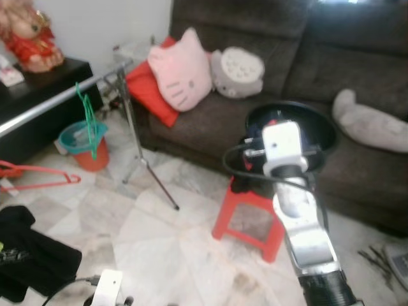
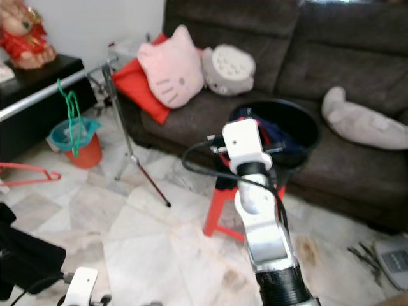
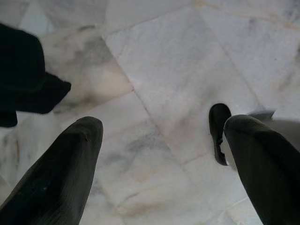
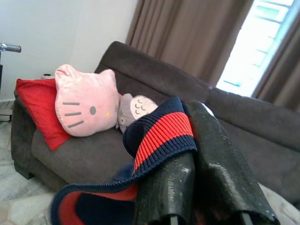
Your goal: Hang hanger
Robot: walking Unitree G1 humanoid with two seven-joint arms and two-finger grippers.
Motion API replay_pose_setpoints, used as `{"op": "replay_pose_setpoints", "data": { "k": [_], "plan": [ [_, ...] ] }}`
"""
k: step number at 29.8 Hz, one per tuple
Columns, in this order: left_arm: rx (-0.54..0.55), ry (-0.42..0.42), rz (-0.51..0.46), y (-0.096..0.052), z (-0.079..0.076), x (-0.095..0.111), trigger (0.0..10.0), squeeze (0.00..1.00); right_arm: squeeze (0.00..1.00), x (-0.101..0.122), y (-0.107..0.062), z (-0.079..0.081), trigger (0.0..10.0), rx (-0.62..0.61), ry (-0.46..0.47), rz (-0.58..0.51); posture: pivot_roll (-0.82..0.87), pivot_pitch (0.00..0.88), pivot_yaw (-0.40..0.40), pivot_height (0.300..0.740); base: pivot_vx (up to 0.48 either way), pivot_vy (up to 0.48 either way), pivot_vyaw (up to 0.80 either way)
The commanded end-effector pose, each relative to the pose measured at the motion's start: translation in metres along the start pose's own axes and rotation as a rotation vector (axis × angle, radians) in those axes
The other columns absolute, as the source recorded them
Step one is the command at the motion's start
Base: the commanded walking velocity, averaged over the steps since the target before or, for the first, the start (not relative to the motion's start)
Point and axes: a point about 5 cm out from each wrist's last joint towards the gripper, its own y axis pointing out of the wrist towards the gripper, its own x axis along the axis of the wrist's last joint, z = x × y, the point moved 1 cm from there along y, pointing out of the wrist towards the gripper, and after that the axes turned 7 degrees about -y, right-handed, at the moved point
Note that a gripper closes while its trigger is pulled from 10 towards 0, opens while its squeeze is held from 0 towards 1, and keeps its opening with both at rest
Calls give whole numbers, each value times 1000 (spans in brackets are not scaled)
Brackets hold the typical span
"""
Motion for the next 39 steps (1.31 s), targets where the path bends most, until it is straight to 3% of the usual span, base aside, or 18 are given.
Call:
{"op": "replay_pose_setpoints", "data": {
  "k": [1, 7, 12, 17, 26, 35, 36, 39],
  "plan": [
    [5, 0, 27, -3, 1, -10, 10000, 0, 0, 4, 2, -7, 10000, -20, -10, -26, 30, 0, 13, 740, -341, 0, 0],
    [7, 0, 27, -2, 1, -9, 10000, 0, 0, 9, 2, -4, 10000, 7, -18, -61, 31, 0, 13, 740, -338, 0, 0],
    [8, -3, 26, -2, 1, -9, 10000, 0, 0, 21, -2, 8, 10000, 126, -9, -164, 31, 0, 13, 740, -340, 0, 0],
    [8, -3, 22, -2, 0, -9, 10000, 0, 0, 38, -13, 26, 10000, 360, 26, -297, 31, 0, 14, 740, -333, 0, 0],
    [14, 8, 27, -2, 1, -9, 10000, 0, 0, 58, -43, 45, 10000, 762, 245, -371, 28, 0, 18, 740, -29, 0, 0],
    [17, 6, 33, -3, 1, -11, 10000, 0, 0, 60, -40, 37, 10000, 774, 360, -359, 30, 0, 17, 740, 0, 0, 0],
    [17, 6, 34, -3, 2, -11, 10000, 0, 0, 55, -37, 35, 10000, 746, 361, -336, 30, 0, 17, 740, 0, 0, 0],
    [17, 4, 38, -3, 1, -12, 10000, 0, 0, 5, -13, 23, 10000, 495, 307, -86, 36, 0, 16, 740, 0, 0, 0]
  ]
}}
